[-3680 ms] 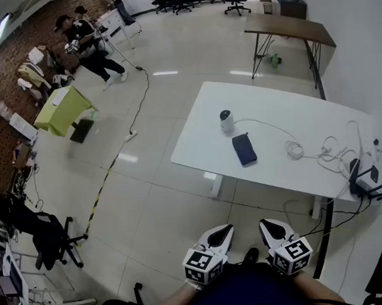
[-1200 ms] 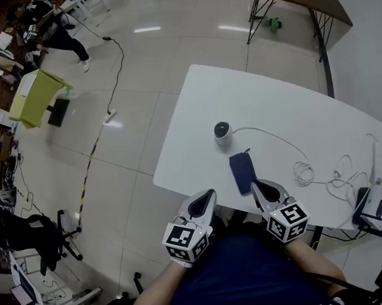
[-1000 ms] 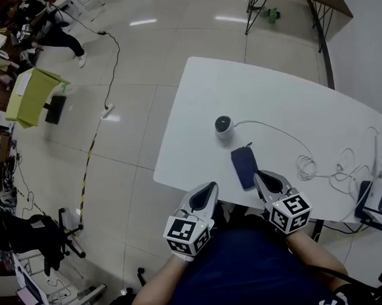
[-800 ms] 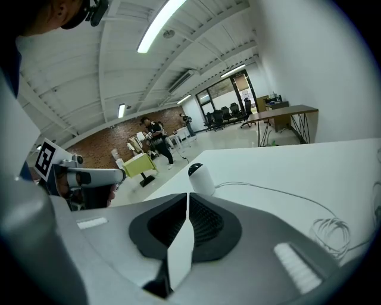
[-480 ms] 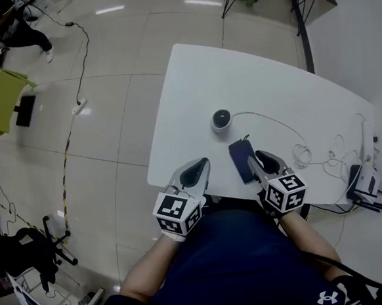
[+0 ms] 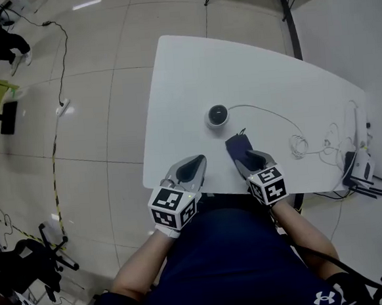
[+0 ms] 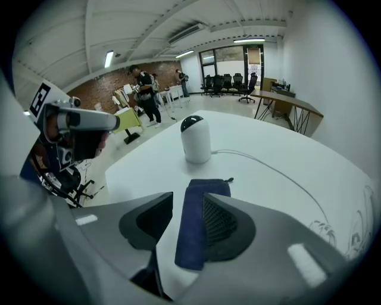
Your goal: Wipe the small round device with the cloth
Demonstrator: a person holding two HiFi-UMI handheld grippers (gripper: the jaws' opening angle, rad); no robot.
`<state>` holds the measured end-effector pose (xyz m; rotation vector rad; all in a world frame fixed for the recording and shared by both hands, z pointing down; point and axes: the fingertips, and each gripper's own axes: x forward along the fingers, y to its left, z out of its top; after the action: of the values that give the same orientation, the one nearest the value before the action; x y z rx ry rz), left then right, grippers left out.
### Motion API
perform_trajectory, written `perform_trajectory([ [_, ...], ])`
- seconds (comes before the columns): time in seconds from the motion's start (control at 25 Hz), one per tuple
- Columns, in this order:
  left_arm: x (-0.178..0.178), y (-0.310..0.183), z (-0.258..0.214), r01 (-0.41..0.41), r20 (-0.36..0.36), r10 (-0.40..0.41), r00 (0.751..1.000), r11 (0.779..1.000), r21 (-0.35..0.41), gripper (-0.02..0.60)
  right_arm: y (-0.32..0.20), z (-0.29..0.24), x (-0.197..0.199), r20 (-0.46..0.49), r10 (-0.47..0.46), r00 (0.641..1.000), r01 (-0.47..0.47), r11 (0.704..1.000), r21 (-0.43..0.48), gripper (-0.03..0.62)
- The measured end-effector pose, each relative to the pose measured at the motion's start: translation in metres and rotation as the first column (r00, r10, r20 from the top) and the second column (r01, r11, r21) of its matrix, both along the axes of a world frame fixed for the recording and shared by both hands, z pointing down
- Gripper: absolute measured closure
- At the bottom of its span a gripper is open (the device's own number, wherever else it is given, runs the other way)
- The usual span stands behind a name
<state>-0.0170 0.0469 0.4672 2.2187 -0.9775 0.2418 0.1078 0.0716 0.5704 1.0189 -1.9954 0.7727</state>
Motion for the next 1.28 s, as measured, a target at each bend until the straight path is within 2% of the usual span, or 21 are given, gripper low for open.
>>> perform_trajectory([
  [0.28, 0.022, 0.008, 0.005, -0.015, 0.011, 0.015, 1.0, 0.999, -0.039, 0.58, 0.008, 0.044, -0.012, -0.087, -0.052, 0.995, 0.044, 0.995, -0.093, 0.383],
  [0.44, 0.028, 0.012, 0.007, -0.017, 0.02, 0.018, 1.0, 0.999, -0.049, 0.58, 0.004, 0.046, -0.01, -0.141, -0.099, 0.985, 0.089, 0.993, -0.078, 0.382],
  [0.56, 0.032, 0.012, 0.007, -0.016, 0.022, 0.017, 1.0, 0.999, -0.05, 0.579, 0.002, 0.048, -0.007, -0.203, -0.167, 0.965, 0.163, 0.986, -0.033, 0.437],
  [0.72, 0.039, 0.011, 0.006, -0.017, 0.013, 0.018, 1.0, 0.999, -0.047, 0.579, 0.004, 0.052, -0.007, -0.299, -0.252, 0.921, 0.269, 0.963, 0.016, 0.446],
  [0.8, 0.042, 0.012, 0.008, -0.019, 0.008, 0.019, 1.0, 0.999, -0.051, 0.58, 0.002, 0.052, -0.003, -0.287, -0.246, 0.926, 0.263, 0.965, 0.02, 0.486],
  [0.84, 0.043, 0.012, 0.009, -0.021, 0.005, 0.022, 1.0, 0.998, -0.057, 0.58, 0.001, 0.052, -0.001, -0.238, -0.216, 0.947, 0.224, 0.975, 0.007, 0.507],
  [0.92, 0.043, 0.013, 0.013, -0.022, -0.002, 0.022, 1.0, 0.997, -0.069, 0.58, -0.001, 0.052, 0.005, -0.065, -0.103, 0.993, 0.1, 0.994, -0.05, 0.527],
  [0.96, 0.041, 0.013, 0.014, -0.017, -0.005, 0.017, 1.0, 0.997, -0.075, 0.578, -0.004, 0.049, 0.007, 0.04, -0.033, 0.999, 0.036, 0.996, -0.078, 0.53],
  [1.0, 0.039, 0.013, 0.015, -0.011, -0.008, 0.011, 1.0, 0.997, -0.079, 0.578, -0.008, 0.042, 0.008, 0.147, 0.036, 0.988, -0.022, 0.995, -0.098, 0.531],
  [1.04, 0.036, 0.013, 0.016, -0.005, -0.011, 0.004, 1.0, 0.997, -0.083, 0.58, -0.015, 0.03, 0.009, 0.251, 0.101, 0.963, -0.075, 0.991, -0.111, 0.531],
  [1.12, 0.031, 0.01, 0.018, 0.008, -0.014, -0.01, 1.0, 0.996, -0.088, 0.579, -0.031, 0.005, 0.011, 0.427, 0.212, 0.879, -0.17, 0.976, -0.136, 0.531],
  [1.2, 0.028, 0.007, 0.019, 0.02, -0.014, -0.021, 1.0, 0.996, -0.092, 0.58, -0.047, -0.014, 0.015, 0.538, 0.293, 0.79, -0.244, 0.956, -0.162, 0.531],
  [1.28, 0.024, 0.003, 0.02, 0.029, -0.008, -0.03, 1.0, 0.996, -0.088, 0.579, -0.062, -0.028, 0.021, 0.602, 0.343, 0.721, -0.3, 0.938, -0.175, 0.531],
])
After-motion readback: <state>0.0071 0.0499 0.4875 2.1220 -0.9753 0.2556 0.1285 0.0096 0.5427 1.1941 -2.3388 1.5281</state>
